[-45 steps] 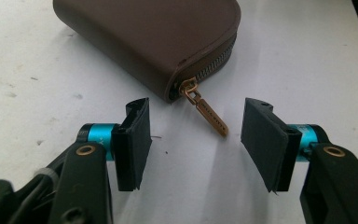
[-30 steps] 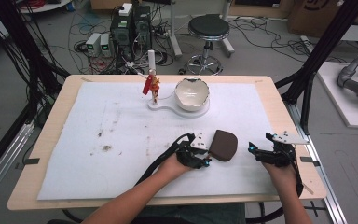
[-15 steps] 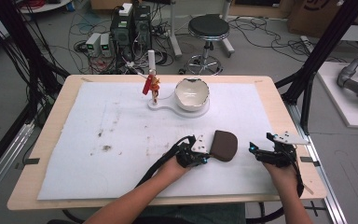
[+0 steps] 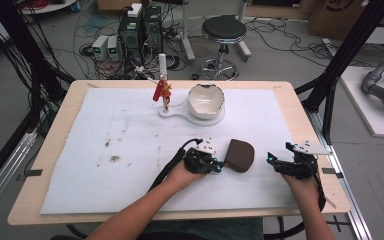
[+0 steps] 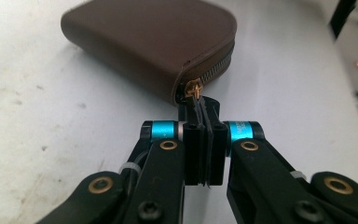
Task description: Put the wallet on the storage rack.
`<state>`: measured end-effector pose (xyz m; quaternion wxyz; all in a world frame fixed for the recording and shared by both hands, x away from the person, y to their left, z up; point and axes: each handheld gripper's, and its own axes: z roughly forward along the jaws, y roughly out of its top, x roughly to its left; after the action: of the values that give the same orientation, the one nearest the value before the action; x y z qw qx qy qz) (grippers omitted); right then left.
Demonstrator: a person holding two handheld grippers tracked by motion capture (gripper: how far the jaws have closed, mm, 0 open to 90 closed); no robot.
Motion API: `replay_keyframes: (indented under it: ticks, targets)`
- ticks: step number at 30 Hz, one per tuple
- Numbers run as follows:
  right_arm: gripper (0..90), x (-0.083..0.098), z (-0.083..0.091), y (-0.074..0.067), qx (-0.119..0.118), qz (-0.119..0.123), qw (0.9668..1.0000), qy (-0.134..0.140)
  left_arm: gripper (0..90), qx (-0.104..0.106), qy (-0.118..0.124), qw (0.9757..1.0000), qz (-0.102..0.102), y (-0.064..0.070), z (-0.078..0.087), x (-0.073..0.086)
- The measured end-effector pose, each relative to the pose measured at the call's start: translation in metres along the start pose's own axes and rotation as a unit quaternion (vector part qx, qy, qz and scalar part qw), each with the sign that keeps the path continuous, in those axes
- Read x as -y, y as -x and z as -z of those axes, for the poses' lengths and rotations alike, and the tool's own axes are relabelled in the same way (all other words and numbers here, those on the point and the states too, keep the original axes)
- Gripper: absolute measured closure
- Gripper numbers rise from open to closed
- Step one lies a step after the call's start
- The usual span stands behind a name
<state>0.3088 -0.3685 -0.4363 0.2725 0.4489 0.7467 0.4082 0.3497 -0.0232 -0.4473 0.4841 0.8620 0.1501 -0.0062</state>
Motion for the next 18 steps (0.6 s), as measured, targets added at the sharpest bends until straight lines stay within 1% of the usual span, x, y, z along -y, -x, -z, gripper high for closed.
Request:
replay_keyframes:
  ticks: [1, 2, 5, 7, 10, 11, 12, 13, 14, 15, 18]
  targets:
    - [16.7, 0.0, 0.0, 0.0, 0.0, 0.0, 1.0, 0.001, 88.3, 0.011, 0.009, 0.9999, 0.006, -0.002, 0.002, -0.001]
    - [16.7, 0.0, 0.0, 0.0, 0.0, 0.001, 1.0, 0.0, 88.4, 0.016, 0.015, 0.9997, 0.009, -0.003, 0.005, -0.003]
    - [16.7, 0.0, -0.001, 0.0, -0.001, 0.002, 1.0, 0.0, 88.4, 0.032, 0.044, 0.9983, 0.022, -0.006, 0.013, -0.008]
    - [16.7, 0.0, -0.001, -0.001, -0.002, 0.001, 1.0, -0.001, 88.4, 0.037, 0.06, 0.9972, 0.026, -0.008, 0.018, -0.012]
    - [16.7, -0.001, 0.0, -0.001, -0.002, 0.002, 1.0, 0.001, 88.3, 0.041, 0.082, 0.9951, 0.036, -0.013, 0.028, -0.018]
    - [16.7, -0.001, -0.001, -0.001, -0.002, 0.002, 1.0, 0.001, 88.3, 0.04, 0.086, 0.9948, 0.037, -0.014, 0.03, -0.02]
    - [16.7, -0.001, -0.001, -0.001, -0.002, 0.002, 1.0, 0.001, 88.4, 0.039, 0.092, 0.9942, 0.04, -0.016, 0.034, -0.022]
    - [16.7, -0.001, -0.001, -0.001, -0.002, 0.003, 1.0, 0.001, 88.3, 0.042, 0.097, 0.9936, 0.039, -0.018, 0.037, -0.025]
    - [16.7, -0.001, -0.001, -0.001, -0.003, 0.002, 1.0, 0.001, 88.4, 0.041, 0.105, 0.9929, 0.039, -0.019, 0.041, -0.027]
    - [16.7, -0.001, -0.001, -0.001, -0.003, 0.002, 1.0, 0.001, 88.4, 0.039, 0.11, 0.9925, 0.037, -0.021, 0.044, -0.03]
    - [16.7, 0.0, -0.001, 0.0, -0.002, 0.002, 1.0, 0.002, 88.4, 0.036, 0.112, 0.9924, 0.035, -0.026, 0.053, -0.037]
